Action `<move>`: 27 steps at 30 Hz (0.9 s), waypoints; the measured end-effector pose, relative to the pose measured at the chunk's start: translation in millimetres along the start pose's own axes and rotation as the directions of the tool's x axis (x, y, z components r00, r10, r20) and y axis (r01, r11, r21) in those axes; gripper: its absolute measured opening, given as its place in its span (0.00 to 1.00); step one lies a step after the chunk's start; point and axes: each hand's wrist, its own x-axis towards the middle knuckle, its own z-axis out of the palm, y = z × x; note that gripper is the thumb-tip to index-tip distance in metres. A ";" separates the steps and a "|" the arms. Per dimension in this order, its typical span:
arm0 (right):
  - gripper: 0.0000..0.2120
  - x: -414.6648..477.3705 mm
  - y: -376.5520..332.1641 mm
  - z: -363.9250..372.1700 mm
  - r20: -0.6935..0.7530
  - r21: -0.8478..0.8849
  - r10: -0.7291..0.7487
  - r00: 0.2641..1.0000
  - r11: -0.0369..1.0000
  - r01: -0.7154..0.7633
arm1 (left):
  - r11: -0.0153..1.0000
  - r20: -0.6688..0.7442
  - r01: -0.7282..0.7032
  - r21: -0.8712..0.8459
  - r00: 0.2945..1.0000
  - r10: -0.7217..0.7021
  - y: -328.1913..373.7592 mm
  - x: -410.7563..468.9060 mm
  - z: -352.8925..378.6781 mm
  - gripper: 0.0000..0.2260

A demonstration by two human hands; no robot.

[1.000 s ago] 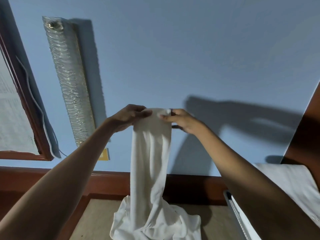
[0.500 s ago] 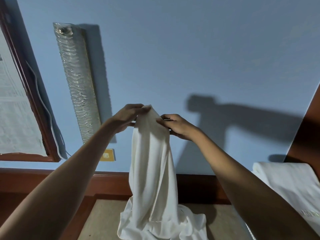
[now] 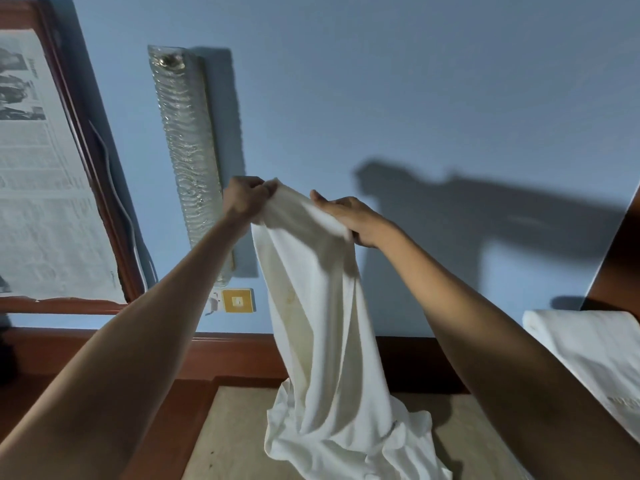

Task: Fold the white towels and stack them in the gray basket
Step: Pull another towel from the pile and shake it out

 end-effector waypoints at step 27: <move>0.18 -5.8 2.4 17.5 -0.039 -0.070 -0.207 0.978 0.976 0.204 | 0.996 0.627 0.068 -0.058 0.779 -0.016 -35.1 -15.1 -44.1 0.35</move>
